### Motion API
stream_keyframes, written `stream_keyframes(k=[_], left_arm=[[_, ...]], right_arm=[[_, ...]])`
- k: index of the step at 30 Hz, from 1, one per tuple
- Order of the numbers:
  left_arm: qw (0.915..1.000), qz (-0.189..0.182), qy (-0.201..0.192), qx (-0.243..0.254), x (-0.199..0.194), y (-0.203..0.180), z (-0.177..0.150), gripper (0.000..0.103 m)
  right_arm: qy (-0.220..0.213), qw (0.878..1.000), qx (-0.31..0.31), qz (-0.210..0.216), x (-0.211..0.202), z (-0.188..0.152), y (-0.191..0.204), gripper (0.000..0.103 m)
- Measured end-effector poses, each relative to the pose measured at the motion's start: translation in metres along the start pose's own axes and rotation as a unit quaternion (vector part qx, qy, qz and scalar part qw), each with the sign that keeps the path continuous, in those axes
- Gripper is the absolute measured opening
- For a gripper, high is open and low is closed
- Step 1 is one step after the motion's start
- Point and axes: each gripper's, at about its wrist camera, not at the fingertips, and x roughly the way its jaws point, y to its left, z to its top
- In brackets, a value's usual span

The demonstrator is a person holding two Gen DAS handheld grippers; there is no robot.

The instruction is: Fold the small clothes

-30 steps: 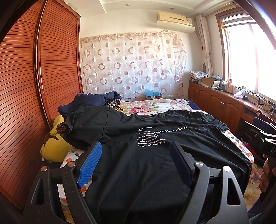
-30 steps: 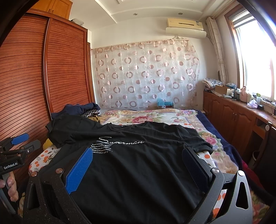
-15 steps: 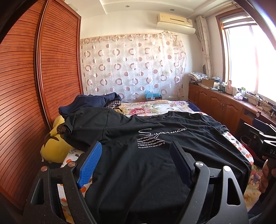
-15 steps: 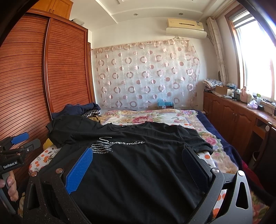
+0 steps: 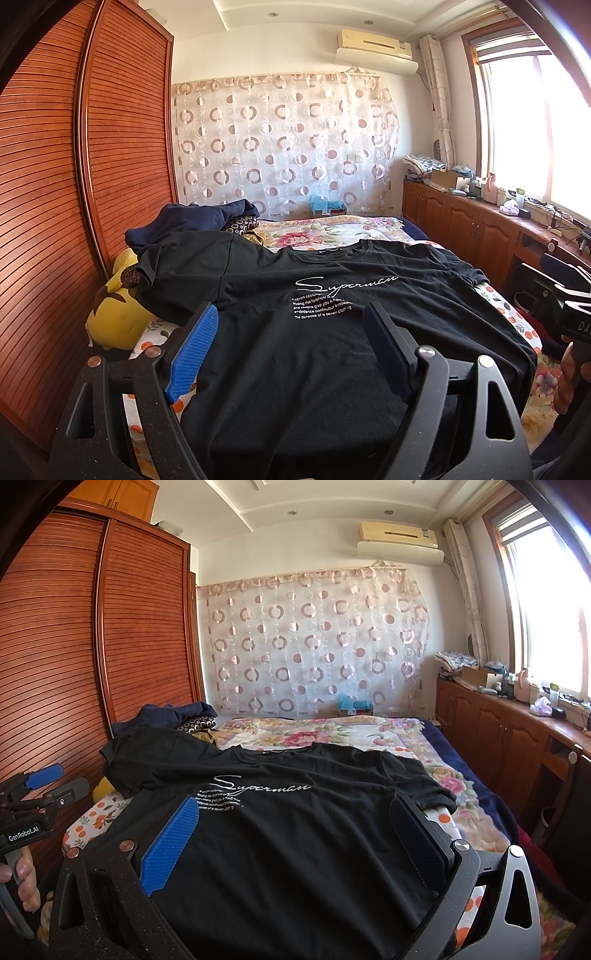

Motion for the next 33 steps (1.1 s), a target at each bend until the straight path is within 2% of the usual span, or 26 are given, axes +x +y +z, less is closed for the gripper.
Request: stream_keyframes(k=[27,33], left_arm=[[1.0,0.0,-0.001,-0.003,-0.0021,-0.0021,0.0008,0.082],[0.9999,0.004,0.006,-0.008,0.0058,0.0026,-0.0072,0.082]], right_arm=[[-0.001,1.0,-0.001,0.006,0.0013,-0.0018,-0.0002,0.103],[0.004,1.0,-0.002,0.01,0.007,-0.002,-0.0007,0.103]])
